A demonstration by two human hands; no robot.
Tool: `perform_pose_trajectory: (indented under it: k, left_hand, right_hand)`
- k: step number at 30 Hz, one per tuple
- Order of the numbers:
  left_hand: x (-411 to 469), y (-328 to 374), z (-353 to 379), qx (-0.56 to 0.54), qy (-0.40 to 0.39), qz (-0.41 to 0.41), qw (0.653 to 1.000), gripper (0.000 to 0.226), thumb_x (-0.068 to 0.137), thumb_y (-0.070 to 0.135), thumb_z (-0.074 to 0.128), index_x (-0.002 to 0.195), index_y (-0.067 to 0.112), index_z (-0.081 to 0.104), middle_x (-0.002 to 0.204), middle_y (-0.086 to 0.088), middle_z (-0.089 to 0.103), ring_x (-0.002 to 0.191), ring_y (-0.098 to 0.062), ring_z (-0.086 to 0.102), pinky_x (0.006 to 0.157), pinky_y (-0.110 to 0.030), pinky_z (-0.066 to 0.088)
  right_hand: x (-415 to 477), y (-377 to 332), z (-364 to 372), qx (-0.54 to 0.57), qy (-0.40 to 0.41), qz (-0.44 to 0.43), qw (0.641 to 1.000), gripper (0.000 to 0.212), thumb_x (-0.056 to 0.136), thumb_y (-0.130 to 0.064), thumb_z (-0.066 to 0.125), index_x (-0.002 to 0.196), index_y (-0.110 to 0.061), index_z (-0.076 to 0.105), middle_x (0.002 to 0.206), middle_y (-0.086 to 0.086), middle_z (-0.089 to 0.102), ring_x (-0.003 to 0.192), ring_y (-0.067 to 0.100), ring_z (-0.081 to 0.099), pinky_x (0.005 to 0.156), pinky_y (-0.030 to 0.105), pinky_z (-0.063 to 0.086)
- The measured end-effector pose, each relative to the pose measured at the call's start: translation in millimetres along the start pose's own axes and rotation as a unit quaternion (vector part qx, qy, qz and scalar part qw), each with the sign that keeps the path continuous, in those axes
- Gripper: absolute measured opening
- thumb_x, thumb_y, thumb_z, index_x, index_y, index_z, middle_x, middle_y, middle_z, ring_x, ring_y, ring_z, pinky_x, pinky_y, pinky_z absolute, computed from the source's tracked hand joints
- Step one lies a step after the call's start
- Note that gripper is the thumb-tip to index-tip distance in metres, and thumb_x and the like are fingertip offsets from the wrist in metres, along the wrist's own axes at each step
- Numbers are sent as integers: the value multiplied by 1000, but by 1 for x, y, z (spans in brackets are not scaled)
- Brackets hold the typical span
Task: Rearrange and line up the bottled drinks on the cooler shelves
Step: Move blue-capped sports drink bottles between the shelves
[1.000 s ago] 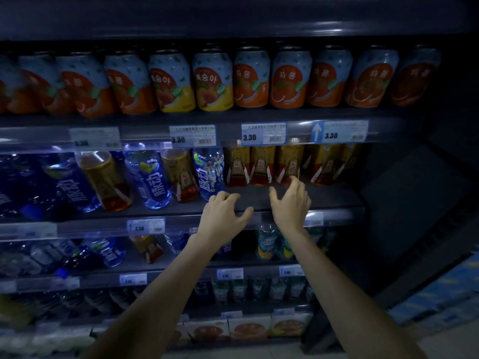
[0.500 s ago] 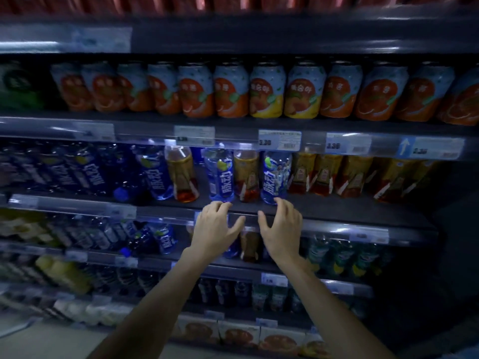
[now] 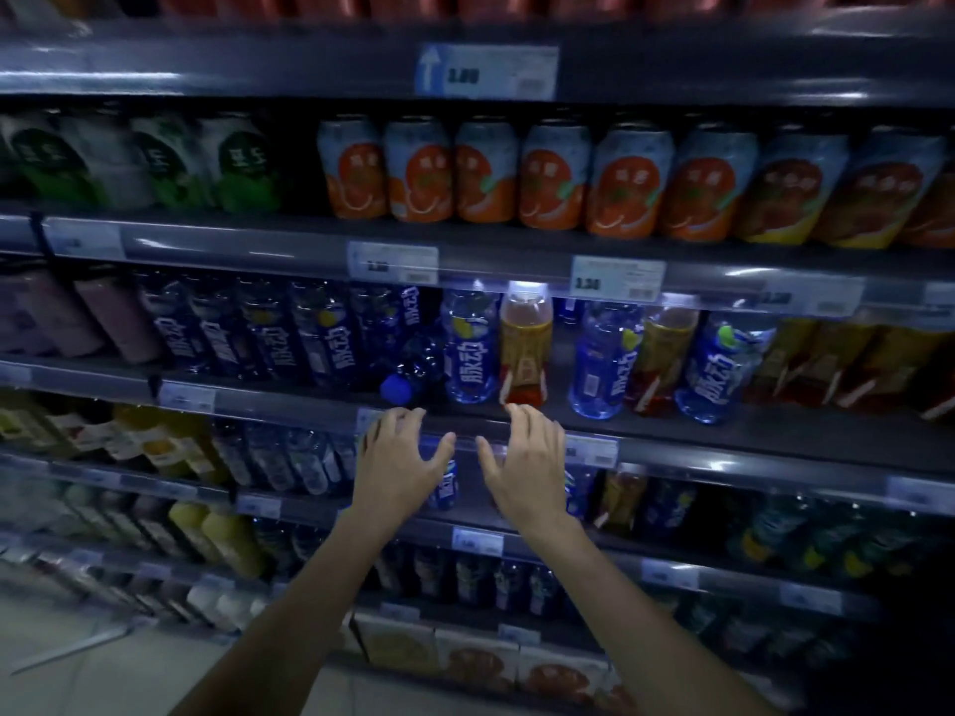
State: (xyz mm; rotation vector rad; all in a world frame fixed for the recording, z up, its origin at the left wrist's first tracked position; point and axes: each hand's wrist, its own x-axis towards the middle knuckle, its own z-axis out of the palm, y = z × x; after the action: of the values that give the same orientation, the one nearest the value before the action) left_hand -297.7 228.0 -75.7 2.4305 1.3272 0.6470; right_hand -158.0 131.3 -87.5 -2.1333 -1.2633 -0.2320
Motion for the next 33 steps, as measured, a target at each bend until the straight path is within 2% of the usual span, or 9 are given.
perform_pose_trajectory:
  k: [4,7,10,16,22,25,28,33]
  left_hand:
    - [10,-29,-7,7,-8,12,1000,60,90,60,44,137,23,46,141,-5,44,129,-27,39,107,-49,33]
    - [16,-44,-6,38,-13,33,999,62,90,60,41,139,22,43,143,-4,43,133,-25,37,111,-50,25]
    - [19,-55,-2,68,-20,60,996,64,90,62,35,140,21,42,145,-4,41,137,-24,32,112,-50,22]
    - [18,-69,9,75,-41,53,995,69,90,67,29,145,26,35,153,-5,31,142,-24,25,114,-51,15]
    - [17,-70,6,50,-39,62,996,79,84,73,12,143,26,38,151,-3,35,140,-24,29,115,-52,17]
    - [21,-71,1,18,-36,60,997,74,87,71,18,139,25,43,146,-1,44,135,-21,37,115,-50,16]
    - [32,-69,-8,-30,-16,27,999,70,90,70,24,134,21,49,132,0,56,121,-21,51,113,-50,18]
    - [57,-55,-23,-45,23,8,999,70,87,72,34,128,19,54,117,-4,61,107,-28,58,101,-50,37]
  right_hand:
    - [9,-28,25,-47,-36,-10,998,64,95,-53,46,142,-11,40,145,8,43,138,27,33,116,48,18]
    - [11,-36,38,-78,-59,-3,995,67,95,-57,42,145,-13,36,147,9,40,141,29,28,117,52,14]
    - [8,-34,45,-114,-61,-4,992,71,94,-61,39,147,-13,36,147,10,39,141,31,27,115,56,14]
    - [4,-28,52,-141,-43,-17,989,75,93,-67,31,146,-15,38,146,8,41,140,29,29,114,58,17]
    - [3,-18,53,-149,-31,-47,987,74,94,-66,34,146,-14,39,144,8,43,138,29,33,115,56,20]
    - [4,-16,54,-146,-27,-52,987,73,94,-66,36,146,-15,38,144,8,43,138,28,33,114,56,20]
    - [5,-13,55,-143,-27,-56,988,73,94,-66,34,146,-15,39,143,8,43,137,28,34,114,56,21]
    - [5,-11,54,-154,-37,-57,986,74,93,-67,33,147,-16,36,144,6,42,138,27,33,115,56,19]
